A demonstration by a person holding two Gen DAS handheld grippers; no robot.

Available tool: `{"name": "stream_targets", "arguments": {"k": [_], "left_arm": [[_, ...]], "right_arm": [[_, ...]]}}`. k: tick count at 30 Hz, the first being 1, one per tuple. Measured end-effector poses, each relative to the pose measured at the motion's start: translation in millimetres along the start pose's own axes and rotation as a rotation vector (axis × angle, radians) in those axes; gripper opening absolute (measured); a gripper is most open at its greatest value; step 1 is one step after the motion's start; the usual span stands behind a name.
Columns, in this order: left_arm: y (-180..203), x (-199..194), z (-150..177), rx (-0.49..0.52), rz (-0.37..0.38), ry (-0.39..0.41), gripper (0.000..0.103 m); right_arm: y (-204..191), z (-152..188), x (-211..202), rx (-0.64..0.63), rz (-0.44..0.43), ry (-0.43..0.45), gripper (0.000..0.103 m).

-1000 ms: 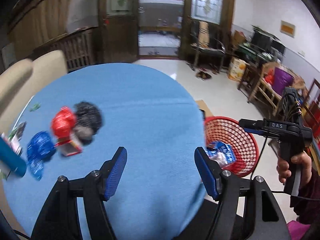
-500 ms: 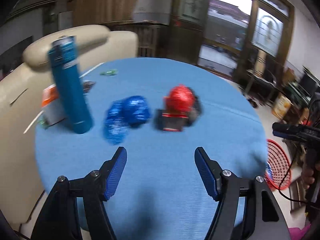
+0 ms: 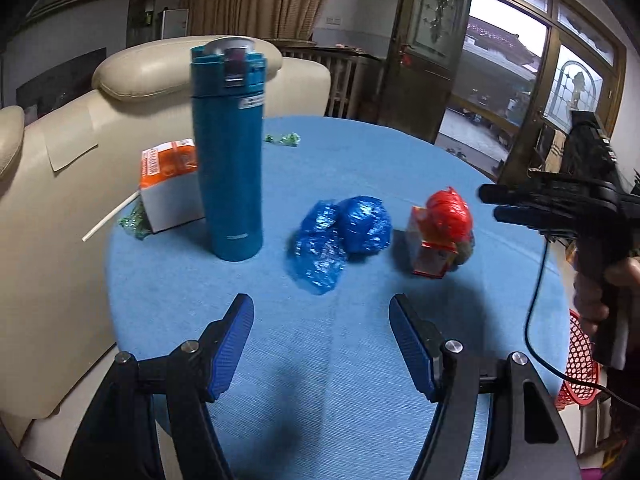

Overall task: Collect trash
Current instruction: 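Move both open grippers back over the table toward the bags, then grasp the red bag with the right gripper while the left grasps the blue bags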

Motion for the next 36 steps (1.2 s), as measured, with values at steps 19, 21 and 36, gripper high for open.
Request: {"name": "stream_targets", "arguments": {"k": [19,21,36], "left_arm": [[24,67,-67,0.047,0.057,-0.060,0.072],[35,81,-77,0.059,0.059,-0.068,0.072],[52,138,-77,0.112,0.021,-0.160,0.045]], "right_arm": [[-3,17,20,-0.095,0.077,-0.013,0.045],[6,25,2,-0.092,0.061,0.012,0.044],[83,77,-53,0.062,0.125,0.040,0.044]]}}
Point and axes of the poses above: each gripper's, at about its wrist camera, not at the fingertips, and x roughly the way its jaws point, y to its right, z to its underside, the point moved 4 cm from there along x, roughly the way its jaws point, and after that the axes turned 6 degrees about -y, right-handed, at the moved point
